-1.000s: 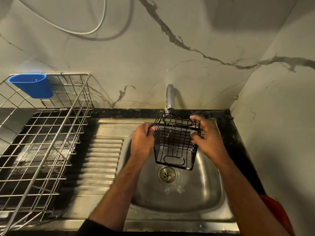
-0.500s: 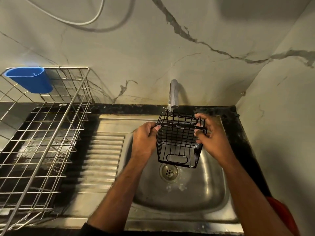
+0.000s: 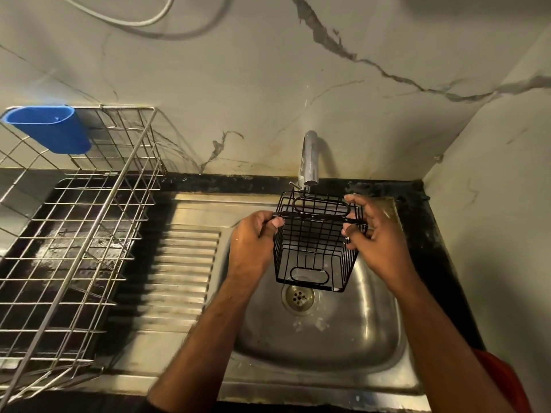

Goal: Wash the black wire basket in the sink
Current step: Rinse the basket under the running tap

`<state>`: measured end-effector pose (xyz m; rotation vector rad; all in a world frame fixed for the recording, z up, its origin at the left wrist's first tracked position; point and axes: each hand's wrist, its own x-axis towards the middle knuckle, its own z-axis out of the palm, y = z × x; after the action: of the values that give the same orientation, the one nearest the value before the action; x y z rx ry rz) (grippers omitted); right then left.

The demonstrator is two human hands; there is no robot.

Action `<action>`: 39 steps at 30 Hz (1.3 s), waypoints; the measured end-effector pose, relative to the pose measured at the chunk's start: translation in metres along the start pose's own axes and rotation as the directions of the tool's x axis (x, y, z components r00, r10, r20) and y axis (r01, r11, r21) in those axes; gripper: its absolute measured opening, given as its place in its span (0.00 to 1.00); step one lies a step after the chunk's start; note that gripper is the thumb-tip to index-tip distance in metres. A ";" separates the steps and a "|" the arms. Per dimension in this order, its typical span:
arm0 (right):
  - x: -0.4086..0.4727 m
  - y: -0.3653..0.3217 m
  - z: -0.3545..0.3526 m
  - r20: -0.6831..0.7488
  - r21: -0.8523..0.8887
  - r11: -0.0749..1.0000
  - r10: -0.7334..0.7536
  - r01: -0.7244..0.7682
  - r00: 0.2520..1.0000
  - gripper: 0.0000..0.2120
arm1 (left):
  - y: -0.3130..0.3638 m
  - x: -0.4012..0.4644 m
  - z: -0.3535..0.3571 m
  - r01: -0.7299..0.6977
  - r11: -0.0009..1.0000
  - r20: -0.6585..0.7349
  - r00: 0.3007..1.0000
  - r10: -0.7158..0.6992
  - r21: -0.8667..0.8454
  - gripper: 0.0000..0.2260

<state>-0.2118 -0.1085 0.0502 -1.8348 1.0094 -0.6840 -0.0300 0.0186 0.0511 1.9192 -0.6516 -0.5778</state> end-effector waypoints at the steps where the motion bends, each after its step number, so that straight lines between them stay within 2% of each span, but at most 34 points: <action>1: 0.000 -0.001 0.001 0.004 -0.003 1.000 -0.001 0.001 1.000 0.26 | -0.001 0.000 0.000 0.008 1.000 -0.003 1.000 -0.008 -0.012 0.10; 17: 0.010 0.002 0.005 0.061 -0.037 0.999 0.018 -0.016 0.998 0.26 | -0.014 0.001 0.001 0.014 0.998 -0.037 0.999 -0.016 -0.057 0.09; 28: 0.018 0.015 0.012 0.081 0.021 0.999 0.039 -0.041 0.996 0.28 | -0.018 0.003 0.001 0.051 0.993 -0.021 0.998 -0.054 -0.107 0.09; 39: 0.018 0.011 0.012 0.073 -0.012 0.999 0.047 -0.046 0.996 0.28 | -0.016 0.002 0.001 0.061 0.986 -0.014 0.998 -0.064 -0.158 0.09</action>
<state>-0.1975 -0.1215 0.0358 -1.8266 1.0063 -0.5801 -0.0260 0.0228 0.0358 1.7994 -0.5196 -0.6316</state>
